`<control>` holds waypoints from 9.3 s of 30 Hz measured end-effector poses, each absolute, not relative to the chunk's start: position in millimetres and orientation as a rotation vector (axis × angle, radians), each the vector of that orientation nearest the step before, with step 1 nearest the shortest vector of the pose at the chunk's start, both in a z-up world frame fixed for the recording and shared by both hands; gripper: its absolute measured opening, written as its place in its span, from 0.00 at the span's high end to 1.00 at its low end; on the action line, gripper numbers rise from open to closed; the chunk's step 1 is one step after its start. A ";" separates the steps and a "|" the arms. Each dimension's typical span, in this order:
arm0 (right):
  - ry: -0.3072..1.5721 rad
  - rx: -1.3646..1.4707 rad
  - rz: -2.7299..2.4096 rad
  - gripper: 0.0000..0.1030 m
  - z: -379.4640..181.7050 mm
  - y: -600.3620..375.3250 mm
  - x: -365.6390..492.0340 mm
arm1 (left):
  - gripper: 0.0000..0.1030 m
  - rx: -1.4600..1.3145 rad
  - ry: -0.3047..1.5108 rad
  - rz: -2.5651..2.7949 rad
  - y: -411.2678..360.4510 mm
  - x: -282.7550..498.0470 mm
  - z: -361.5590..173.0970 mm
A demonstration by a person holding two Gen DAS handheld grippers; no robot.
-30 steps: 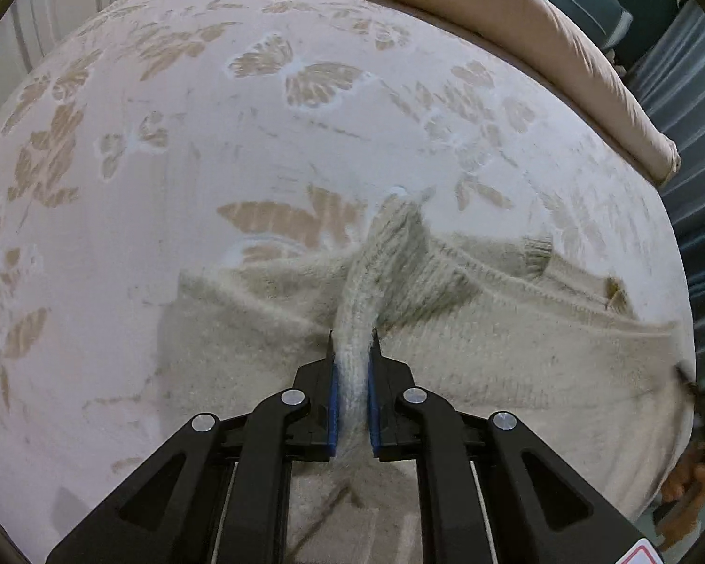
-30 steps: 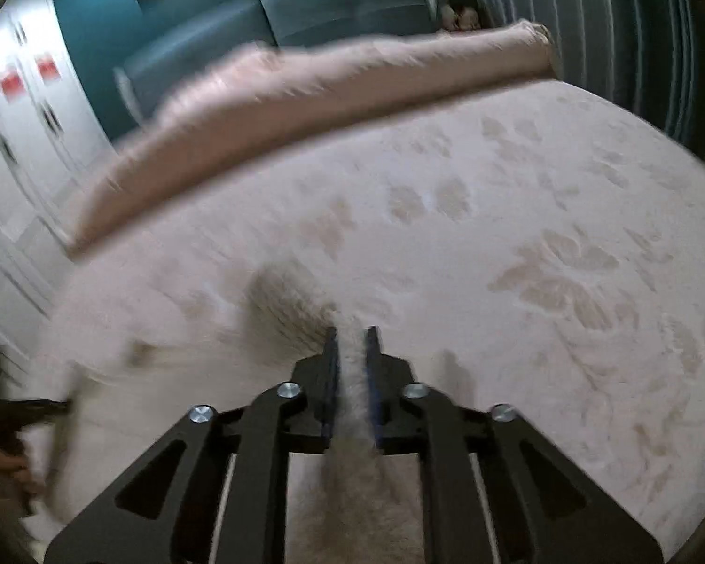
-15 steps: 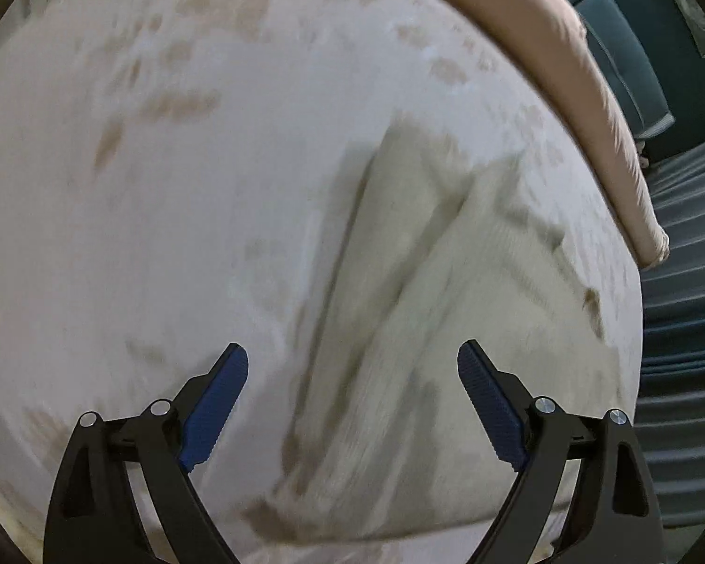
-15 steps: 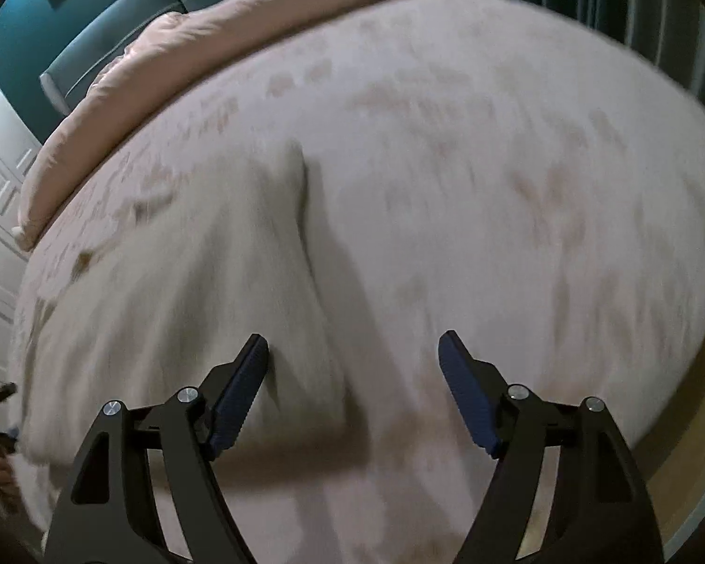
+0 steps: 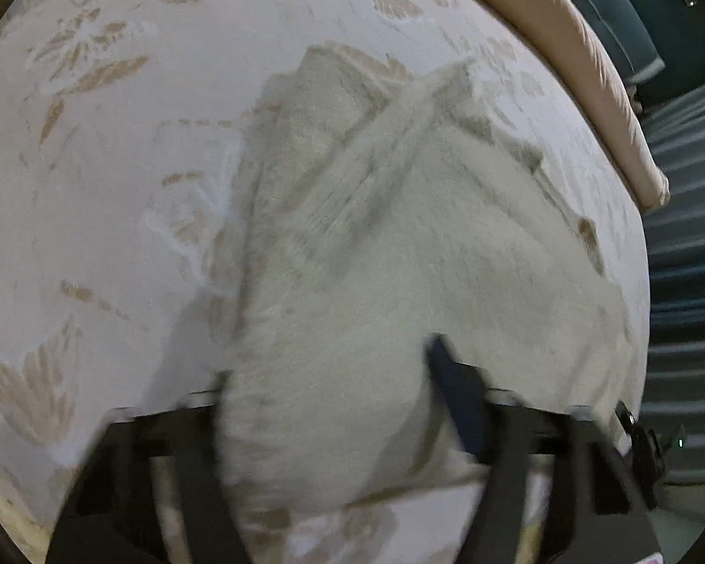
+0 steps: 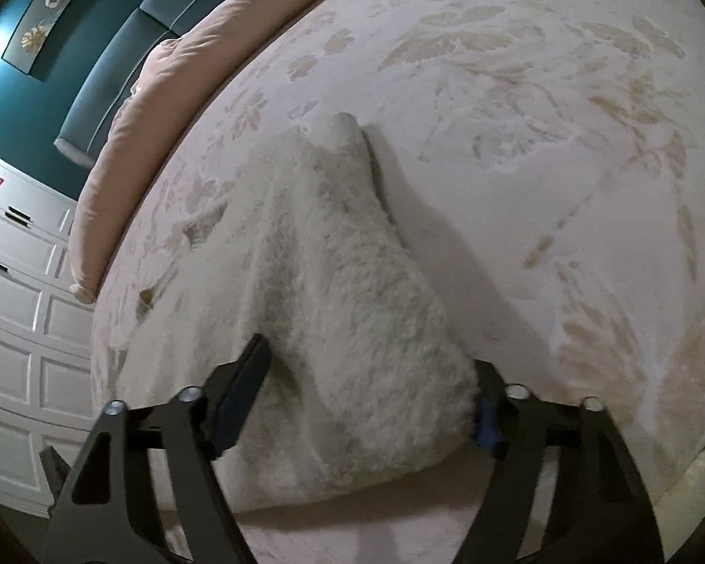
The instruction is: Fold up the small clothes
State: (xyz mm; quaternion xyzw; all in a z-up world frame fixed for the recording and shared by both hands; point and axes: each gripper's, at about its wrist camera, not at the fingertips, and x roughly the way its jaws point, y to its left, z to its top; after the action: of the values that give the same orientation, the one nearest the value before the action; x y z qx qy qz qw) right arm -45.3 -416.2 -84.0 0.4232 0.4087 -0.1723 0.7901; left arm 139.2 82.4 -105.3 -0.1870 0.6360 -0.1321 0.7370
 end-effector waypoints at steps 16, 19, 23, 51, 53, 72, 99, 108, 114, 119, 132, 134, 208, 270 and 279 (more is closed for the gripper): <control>1.007 0.805 -0.231 0.82 -40.8 -376.9 -148.9 | 0.77 -0.355 1.503 -0.378 151.0 4.2 -75.9; 1.101 0.705 -0.282 0.75 -54.6 -359.6 -188.6 | 0.75 -0.383 1.527 -0.315 166.7 -27.3 -91.4; 1.078 0.579 -0.390 0.66 -46.2 -356.8 -199.0 | 0.74 -0.412 1.399 -0.219 180.0 -11.9 -68.7; 0.981 0.434 -0.402 0.90 -80.1 -390.5 -55.0 | 0.89 -0.270 1.264 -0.218 111.6 125.4 -117.2; 0.966 0.503 -0.413 0.87 -88.3 -395.7 -57.9 | 0.86 -0.292 1.254 -0.215 113.7 124.0 -108.0; 1.107 0.259 0.165 0.77 -66.2 -156.2 -68.5 | 0.73 -0.145 1.286 -0.449 53.1 10.2 -84.4; 1.096 0.230 -0.052 0.68 -28.0 -166.5 -58.2 | 0.46 -0.216 1.337 -0.335 66.7 5.0 -88.9; 1.165 0.168 -0.034 0.63 -64.2 -129.1 -0.4 | 0.34 -0.296 1.308 -0.268 104.2 -1.9 -73.1; 1.210 0.124 0.062 0.63 -71.2 -92.5 26.9 | 0.34 -0.344 1.321 -0.236 133.4 0.1 -79.7; 1.217 0.071 0.027 0.50 -101.5 -81.7 53.8 | 0.34 -0.296 1.278 -0.173 149.4 -8.3 -67.4; 1.216 0.174 -0.017 0.52 -53.2 -116.1 -35.1 | 0.26 -0.274 1.369 -0.106 177.3 -16.5 -106.9; 1.246 0.169 -0.030 0.52 -62.9 -116.6 -42.0 | 0.24 -0.300 1.373 -0.118 173.9 -14.2 -111.0; 0.990 0.482 -0.268 0.19 -35.4 -287.4 -138.0 | 0.69 0.142 1.265 -0.607 -155.4 1.3 -50.1; 1.103 0.434 -0.451 0.82 -59.0 -340.3 -160.4 | 0.21 0.086 1.394 -0.609 -78.3 -71.9 -105.2; 0.902 0.445 -0.263 0.74 22.6 -296.2 -164.3 | 0.21 0.039 1.385 -0.561 -31.8 -78.5 -79.6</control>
State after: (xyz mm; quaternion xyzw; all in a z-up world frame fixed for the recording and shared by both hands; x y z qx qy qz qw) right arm -164.3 -296.2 22.6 0.2125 0.4309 -0.1257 0.8680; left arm -78.5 -31.8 -79.6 0.0176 0.6299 -0.2550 0.7334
